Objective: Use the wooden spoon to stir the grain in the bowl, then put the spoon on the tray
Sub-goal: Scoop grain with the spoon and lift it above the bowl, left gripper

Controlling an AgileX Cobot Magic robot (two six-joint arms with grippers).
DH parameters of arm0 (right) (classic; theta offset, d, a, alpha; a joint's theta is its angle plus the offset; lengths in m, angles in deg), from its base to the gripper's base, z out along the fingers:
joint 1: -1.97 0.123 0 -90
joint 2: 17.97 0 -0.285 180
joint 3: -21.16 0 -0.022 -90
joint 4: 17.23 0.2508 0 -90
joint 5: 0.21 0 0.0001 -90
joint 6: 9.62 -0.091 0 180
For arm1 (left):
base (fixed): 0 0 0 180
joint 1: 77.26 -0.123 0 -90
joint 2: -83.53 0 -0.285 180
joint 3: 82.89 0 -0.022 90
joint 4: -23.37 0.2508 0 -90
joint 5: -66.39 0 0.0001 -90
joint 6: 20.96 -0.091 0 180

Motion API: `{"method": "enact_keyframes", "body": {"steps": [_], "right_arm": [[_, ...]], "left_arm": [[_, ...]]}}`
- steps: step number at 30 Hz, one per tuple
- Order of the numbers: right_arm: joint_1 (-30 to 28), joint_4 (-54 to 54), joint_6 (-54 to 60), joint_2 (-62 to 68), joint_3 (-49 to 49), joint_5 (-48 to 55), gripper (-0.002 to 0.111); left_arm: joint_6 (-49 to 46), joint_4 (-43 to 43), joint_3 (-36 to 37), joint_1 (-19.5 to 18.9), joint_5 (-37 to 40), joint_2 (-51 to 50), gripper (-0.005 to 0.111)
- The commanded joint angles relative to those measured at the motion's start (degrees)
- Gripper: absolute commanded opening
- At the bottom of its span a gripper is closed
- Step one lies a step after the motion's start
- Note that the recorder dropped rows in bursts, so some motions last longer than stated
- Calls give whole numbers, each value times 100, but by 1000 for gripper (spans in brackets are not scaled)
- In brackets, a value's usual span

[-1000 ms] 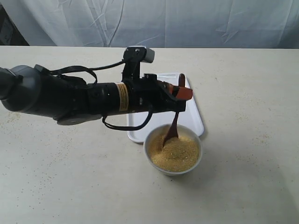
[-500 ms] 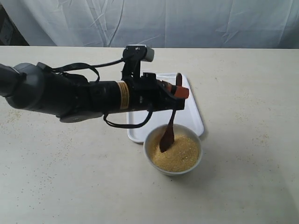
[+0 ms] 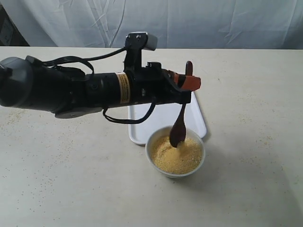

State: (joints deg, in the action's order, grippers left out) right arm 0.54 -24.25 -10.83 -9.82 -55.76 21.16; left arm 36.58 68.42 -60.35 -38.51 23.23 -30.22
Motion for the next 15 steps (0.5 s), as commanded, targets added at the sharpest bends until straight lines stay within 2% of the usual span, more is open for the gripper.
{"method": "enact_keyframes", "body": {"steps": [1, 3, 8, 12, 15], "right_arm": [[-26, -4, -2, -37, -30, -54, 0], [-26, -4, -2, -37, -30, -54, 0], [-26, -4, -2, -37, -30, -54, 0], [-26, -4, -2, -37, -30, -54, 0], [-26, -4, -2, -37, -30, -54, 0]], "left_arm": [[-448, -81, -10, 11, 566, 66, 0], [-447, -67, -10, 11, 728, 66, 0], [-348, -169, -36, 11, 517, 141, 0], [404, -474, -398, -30, 1761, 429, 0], [1310, -43, -925, -221, 2573, 559, 0]]}}
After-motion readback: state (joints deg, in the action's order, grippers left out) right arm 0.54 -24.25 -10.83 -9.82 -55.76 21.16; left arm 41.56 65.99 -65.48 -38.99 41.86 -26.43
